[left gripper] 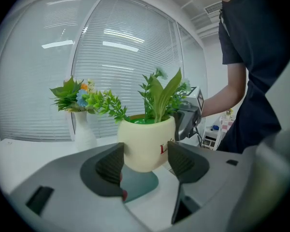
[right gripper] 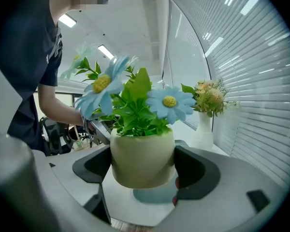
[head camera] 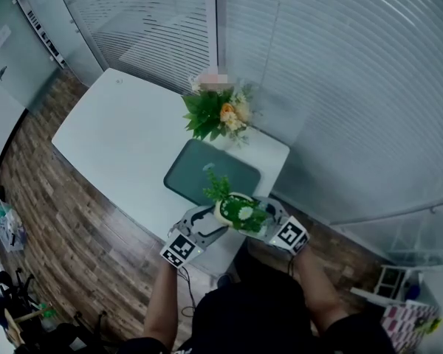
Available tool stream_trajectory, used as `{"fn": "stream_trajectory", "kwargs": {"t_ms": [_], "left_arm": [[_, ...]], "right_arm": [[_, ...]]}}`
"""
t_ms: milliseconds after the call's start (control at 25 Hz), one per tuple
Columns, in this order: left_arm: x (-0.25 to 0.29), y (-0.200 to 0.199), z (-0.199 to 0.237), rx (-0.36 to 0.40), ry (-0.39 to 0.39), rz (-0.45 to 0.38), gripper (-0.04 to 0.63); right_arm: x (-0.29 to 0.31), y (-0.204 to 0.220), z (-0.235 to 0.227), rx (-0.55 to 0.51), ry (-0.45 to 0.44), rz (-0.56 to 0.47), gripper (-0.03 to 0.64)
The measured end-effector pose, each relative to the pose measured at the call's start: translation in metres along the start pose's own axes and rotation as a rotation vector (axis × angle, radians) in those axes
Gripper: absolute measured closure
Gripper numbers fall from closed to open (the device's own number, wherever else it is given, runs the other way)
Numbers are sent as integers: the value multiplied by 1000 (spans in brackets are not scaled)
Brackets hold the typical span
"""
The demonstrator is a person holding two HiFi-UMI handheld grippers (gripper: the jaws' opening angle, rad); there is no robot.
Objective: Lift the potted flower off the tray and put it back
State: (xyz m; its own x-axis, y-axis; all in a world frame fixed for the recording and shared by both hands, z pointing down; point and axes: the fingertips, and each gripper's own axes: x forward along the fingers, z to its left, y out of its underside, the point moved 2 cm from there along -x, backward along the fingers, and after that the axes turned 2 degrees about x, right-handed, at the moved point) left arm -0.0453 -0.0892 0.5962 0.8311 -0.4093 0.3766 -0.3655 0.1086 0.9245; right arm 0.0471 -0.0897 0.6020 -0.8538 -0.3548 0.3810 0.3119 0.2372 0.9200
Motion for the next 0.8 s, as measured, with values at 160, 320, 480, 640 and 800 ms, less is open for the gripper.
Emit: {"fn": "stream_trajectory", "kwargs": {"t_ms": [160, 320, 480, 640, 800], "left_arm": [[-6, -4, -12, -4, 4, -14, 311], [-13, -10, -24, 4, 9, -27, 311], [-21, -16, -38, 15, 8, -31, 311], [-32, -19, -53, 23, 9, -35, 311], [-47, -27, -70, 38, 12, -47, 311]], "right_arm": [[-8, -1, 12, 10, 2, -19, 213], [-18, -6, 25, -3, 18, -27, 213], [-27, -7, 38, -10, 26, -25, 213], [-36, -8, 56, -21, 37, -26, 213], [-45, -13, 77, -18, 44, -52, 213]]}}
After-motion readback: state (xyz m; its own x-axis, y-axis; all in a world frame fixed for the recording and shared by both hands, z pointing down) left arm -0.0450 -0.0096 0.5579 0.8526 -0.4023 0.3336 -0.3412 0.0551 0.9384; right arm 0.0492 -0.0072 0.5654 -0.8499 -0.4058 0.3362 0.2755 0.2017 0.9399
